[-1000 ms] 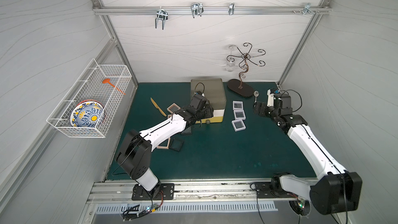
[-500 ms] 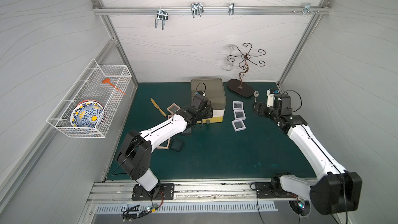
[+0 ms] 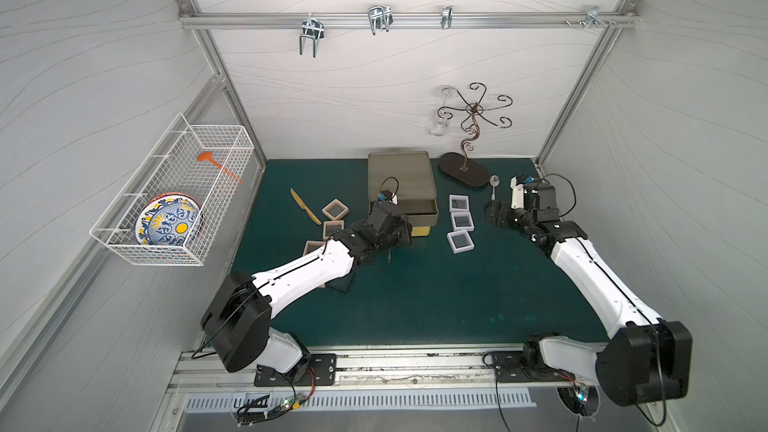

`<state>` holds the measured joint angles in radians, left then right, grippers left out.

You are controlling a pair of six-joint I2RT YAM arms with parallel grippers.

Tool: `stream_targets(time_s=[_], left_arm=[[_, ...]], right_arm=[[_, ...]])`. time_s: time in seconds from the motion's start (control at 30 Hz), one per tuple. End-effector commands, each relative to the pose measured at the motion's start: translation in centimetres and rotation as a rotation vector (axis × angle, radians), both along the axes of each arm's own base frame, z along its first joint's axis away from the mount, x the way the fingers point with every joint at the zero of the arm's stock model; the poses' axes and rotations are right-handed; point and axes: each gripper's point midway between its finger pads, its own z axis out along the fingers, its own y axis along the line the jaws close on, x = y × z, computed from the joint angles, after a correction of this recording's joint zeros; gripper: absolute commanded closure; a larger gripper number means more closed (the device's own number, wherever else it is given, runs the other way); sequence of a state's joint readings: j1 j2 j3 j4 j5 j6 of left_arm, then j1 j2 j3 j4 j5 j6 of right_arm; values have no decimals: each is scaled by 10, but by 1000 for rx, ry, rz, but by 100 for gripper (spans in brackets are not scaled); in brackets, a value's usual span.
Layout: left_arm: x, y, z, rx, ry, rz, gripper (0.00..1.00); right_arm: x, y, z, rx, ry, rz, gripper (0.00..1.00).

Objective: Place the brooch boxes into the drawer by color
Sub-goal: Open the drawer in the storage box.

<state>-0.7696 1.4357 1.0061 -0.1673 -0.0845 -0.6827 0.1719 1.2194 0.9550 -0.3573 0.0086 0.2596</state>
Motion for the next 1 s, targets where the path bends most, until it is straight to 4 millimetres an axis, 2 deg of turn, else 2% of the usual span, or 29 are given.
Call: stream_targets(time_s=[0.0,0.2,0.33,0.7,0.97], left_arm=[[-13,-12,18,-42,-59,-25,94],[-35,-20,4,-33,-48,-53,94],[-48,-26,5,-26,-57,-78,94],[-73,-24,4,-18,-58,-105,95],[-86,-24,2,-17,-42,-129,88]], right_arm=[[-1,5,-14,19,48,10,5],[3,9,-32,14,124,25,6],[6,16,-45,24,192,61,9],[13,31,-84,50,341,137,26],[15,26,-108,-3,404,132,41]])
